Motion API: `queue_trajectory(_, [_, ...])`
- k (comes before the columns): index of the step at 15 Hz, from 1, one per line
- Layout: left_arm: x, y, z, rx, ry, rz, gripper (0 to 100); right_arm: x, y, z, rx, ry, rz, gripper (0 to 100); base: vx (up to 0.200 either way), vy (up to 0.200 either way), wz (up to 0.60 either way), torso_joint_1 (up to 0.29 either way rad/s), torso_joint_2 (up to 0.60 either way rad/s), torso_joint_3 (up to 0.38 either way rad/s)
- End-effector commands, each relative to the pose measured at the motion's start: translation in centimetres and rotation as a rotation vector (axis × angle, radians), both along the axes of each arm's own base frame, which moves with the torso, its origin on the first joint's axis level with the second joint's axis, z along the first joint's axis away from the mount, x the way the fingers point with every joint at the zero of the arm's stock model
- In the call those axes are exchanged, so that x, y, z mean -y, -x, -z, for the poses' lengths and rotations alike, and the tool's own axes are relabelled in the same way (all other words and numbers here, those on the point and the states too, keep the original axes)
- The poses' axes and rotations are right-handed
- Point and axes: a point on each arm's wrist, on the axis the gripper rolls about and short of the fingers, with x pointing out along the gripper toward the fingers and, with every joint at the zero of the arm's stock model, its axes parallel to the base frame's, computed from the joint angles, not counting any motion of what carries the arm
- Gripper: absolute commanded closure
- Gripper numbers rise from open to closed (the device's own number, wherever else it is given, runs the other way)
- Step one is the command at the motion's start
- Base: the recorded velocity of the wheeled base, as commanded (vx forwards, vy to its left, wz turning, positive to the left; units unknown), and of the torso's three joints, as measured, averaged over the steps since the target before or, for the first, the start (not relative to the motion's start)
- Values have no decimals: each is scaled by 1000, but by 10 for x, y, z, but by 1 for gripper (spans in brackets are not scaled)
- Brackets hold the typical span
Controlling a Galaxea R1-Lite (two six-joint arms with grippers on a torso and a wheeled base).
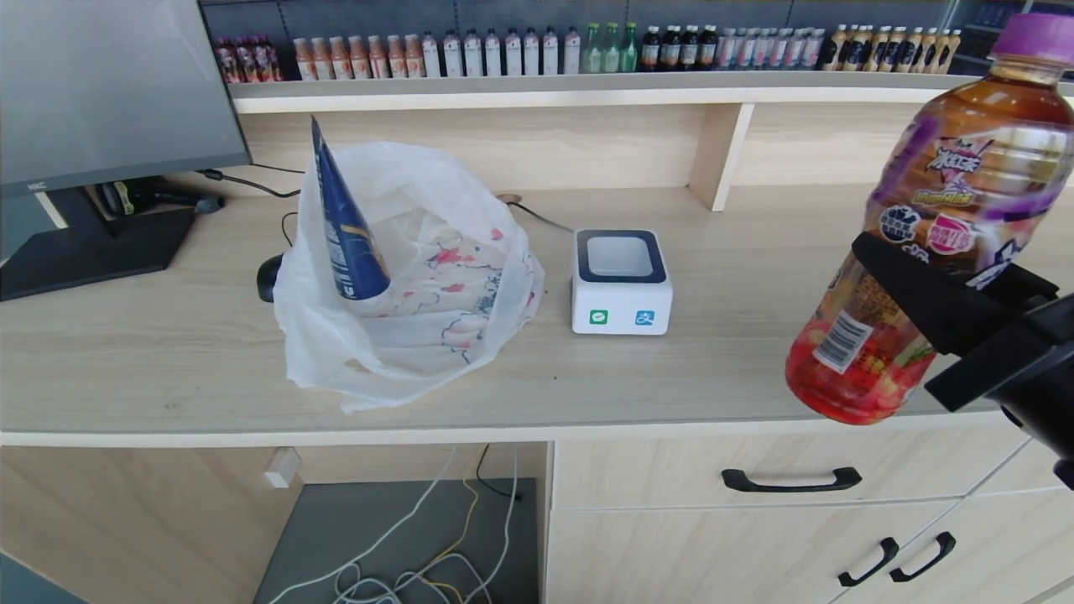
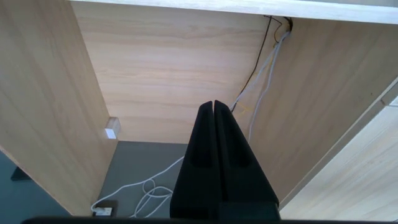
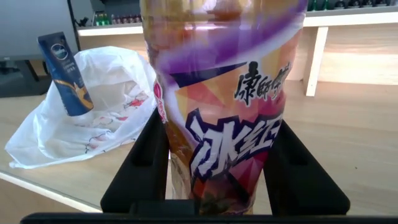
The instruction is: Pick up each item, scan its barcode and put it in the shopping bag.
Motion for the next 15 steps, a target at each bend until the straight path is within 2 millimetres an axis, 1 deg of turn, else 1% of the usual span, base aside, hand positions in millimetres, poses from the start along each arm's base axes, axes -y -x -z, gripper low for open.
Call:
queue_trajectory(1, [0, 0, 0, 0, -1, 0, 100, -2, -3, 0, -2, 7, -9, 100, 0, 0, 0, 0, 0, 0])
queue_trajectory(3, [0, 0, 0, 0, -2, 2, 100, -5, -6, -2, 2, 5, -12, 100, 0, 0, 0, 0, 0, 0])
queue_trajectory(6, [0, 0, 0, 0, -2, 0, 100, -8, -10, 0, -8, 16, -12, 100, 0, 0, 0, 0, 0, 0])
queue_trajectory(8, [0, 0, 0, 0, -2, 0, 100, -11, -16, -7, 12, 12, -17, 100, 0, 0, 0, 0, 0, 0])
queue_trajectory(9, [0, 0, 0, 0, -2, 0, 100, -7, -29, -23, 78, 21, 12, 100, 0, 0, 0, 0, 0, 0])
queue_trajectory(10, [0, 0, 0, 0, -2, 0, 100, -1, -41, -36, 153, 85, 61, 100, 0, 0, 0, 0, 0, 0])
queue_trajectory(11, [0, 0, 0, 0, -2, 0, 100, 2, -44, -46, 237, 183, 92, 100, 0, 0, 0, 0, 0, 0])
queue_trajectory(12, [0, 0, 0, 0, -2, 0, 100, -1, -45, -52, 302, 275, 122, 100, 0, 0, 0, 0, 0, 0])
queue_trajectory(13, [0, 0, 0, 0, -2, 0, 100, -8, -47, -52, 335, 348, 133, 100, 0, 0, 0, 0, 0, 0])
queue_trajectory(14, [0, 0, 0, 0, -2, 0, 100, -14, -48, -51, 350, 380, 128, 100, 0, 0, 0, 0, 0, 0])
queue_trajectory(15, [0, 0, 0, 0, -2, 0, 100, -28, -55, -48, 395, 465, 105, 100, 0, 0, 0, 0, 0, 0])
